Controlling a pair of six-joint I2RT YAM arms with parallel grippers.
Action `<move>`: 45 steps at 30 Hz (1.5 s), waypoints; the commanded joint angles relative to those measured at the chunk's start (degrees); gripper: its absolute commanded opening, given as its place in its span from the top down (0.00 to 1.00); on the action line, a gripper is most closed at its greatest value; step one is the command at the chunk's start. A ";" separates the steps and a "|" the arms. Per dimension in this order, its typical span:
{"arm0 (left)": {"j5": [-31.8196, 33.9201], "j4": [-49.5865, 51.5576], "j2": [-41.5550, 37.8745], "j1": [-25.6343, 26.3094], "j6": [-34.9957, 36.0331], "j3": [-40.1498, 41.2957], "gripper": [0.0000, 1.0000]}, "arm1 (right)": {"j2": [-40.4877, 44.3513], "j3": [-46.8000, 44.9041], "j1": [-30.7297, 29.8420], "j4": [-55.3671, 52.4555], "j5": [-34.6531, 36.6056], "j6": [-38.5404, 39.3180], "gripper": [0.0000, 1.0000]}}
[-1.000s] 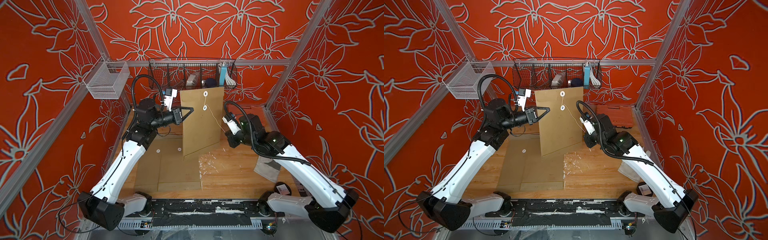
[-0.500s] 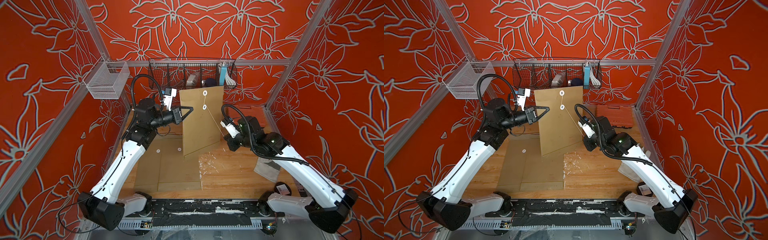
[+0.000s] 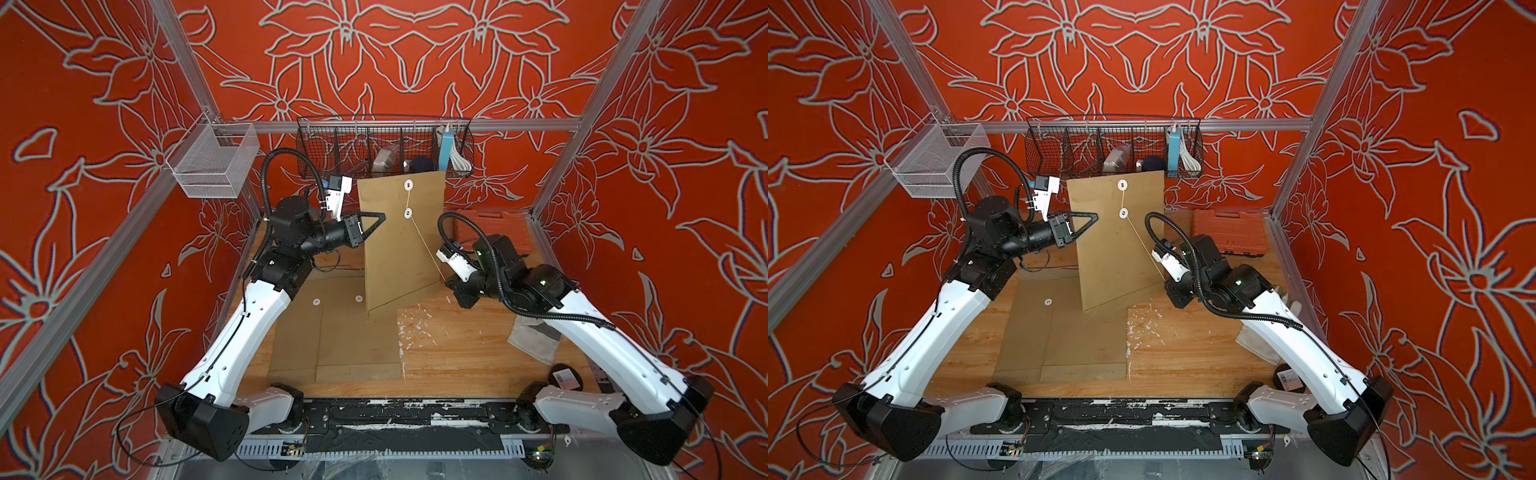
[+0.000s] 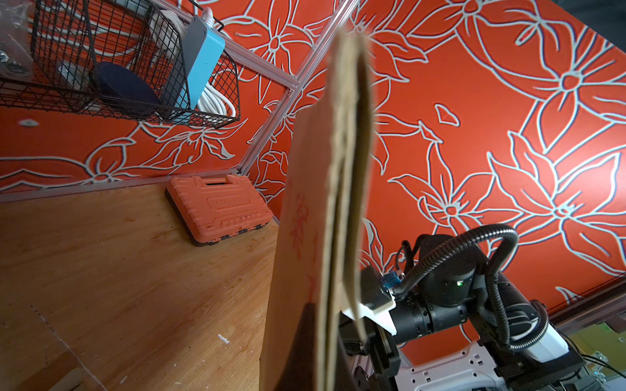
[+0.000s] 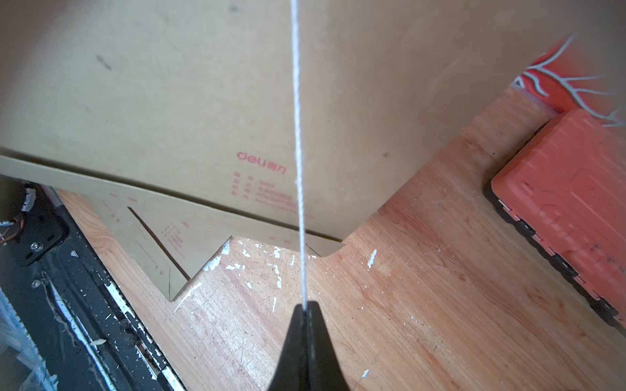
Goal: Open the file bag
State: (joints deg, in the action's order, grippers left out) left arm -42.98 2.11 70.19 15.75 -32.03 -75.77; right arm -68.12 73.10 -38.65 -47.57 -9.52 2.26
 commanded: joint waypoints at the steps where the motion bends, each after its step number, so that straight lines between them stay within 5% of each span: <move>1: 0.52 -1.10 -0.63 -0.37 -0.05 -2.28 1.00 | -0.86 -0.29 -0.72 -1.65 -2.55 2.44 1.00; 12: 5.93 2.71 -1.82 0.08 2.92 -2.28 1.00 | -1.86 1.32 -3.51 0.12 -6.20 1.59 1.00; 18: 32.47 12.18 -5.38 11.36 16.23 -1.84 1.00 | -1.43 3.06 -3.62 5.80 -5.78 -5.45 1.00; 24: 49.88 10.15 -5.44 19.50 22.03 0.16 1.00 | -1.06 1.62 -3.79 14.64 -20.17 -11.43 1.00; 45: 57.25 8.07 1.59 19.94 24.20 -1.57 1.00 | 0.42 1.16 -6.60 15.99 -29.76 -9.05 1.00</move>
State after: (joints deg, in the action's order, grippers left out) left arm 12.69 12.78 71.55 35.38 -8.93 -75.96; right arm -68.97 74.28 -44.40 -32.42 -37.04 -8.25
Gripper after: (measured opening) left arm 0.047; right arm 0.047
